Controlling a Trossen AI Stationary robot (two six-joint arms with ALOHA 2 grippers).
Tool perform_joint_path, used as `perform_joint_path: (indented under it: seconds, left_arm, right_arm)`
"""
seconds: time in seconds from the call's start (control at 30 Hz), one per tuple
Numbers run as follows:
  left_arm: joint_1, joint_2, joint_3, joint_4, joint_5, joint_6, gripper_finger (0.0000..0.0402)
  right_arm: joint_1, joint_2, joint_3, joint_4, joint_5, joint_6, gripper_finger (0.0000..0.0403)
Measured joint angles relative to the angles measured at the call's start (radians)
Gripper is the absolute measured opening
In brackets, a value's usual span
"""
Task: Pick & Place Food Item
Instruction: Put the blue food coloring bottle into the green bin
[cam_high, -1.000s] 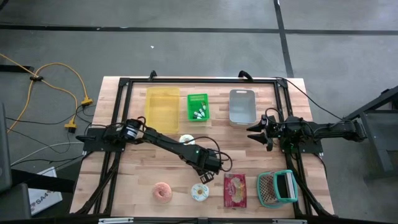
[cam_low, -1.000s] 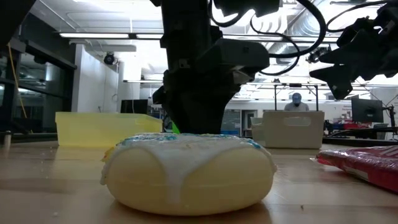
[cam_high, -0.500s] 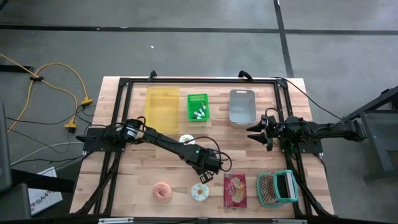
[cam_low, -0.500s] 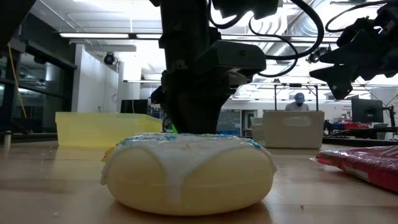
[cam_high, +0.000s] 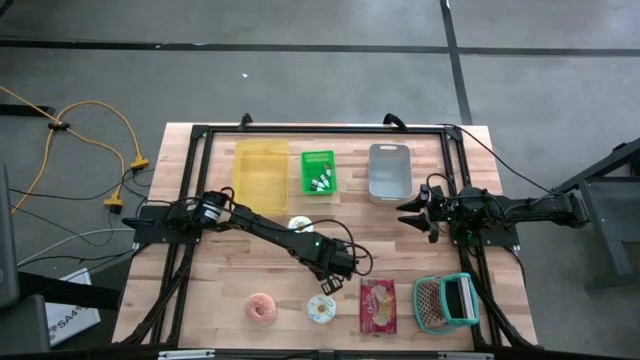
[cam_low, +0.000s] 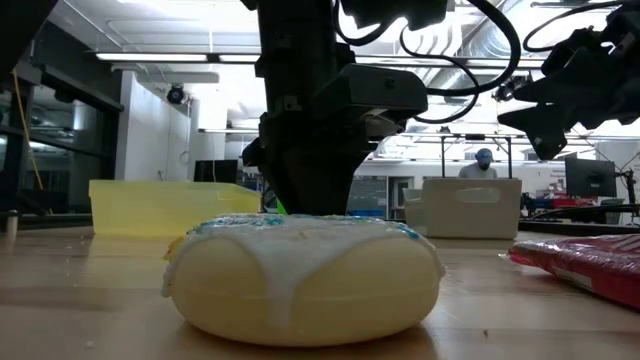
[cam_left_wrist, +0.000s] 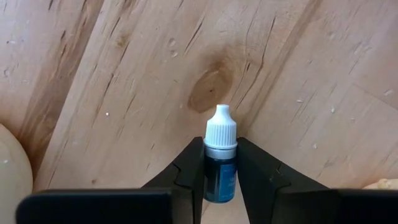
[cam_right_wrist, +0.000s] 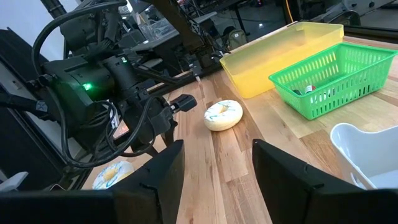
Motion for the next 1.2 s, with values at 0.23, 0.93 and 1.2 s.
perform_joint_path:
  seconds: [0.23, 0.93, 1.2]
  left_arm:
    - [0.013, -0.018, 0.0, 0.0, 0.001, 0.016, 0.0068]
    - [0.122, -0.212, 0.0, -0.002, -0.001, 0.176, 0.0067]
    - [0.116, -0.211, 0.0, -0.005, 0.0, 0.176, 0.0067]
  right_arm:
    - [0.0, 0.0, 0.0, 0.0, 0.0, 0.0, 0.0175]
    - [0.0, 0.0, 0.0, 0.0, 0.0, 0.0, 0.0175]
    - [0.0, 0.0, 0.0, 0.0, 0.0, 0.0, 0.0175]
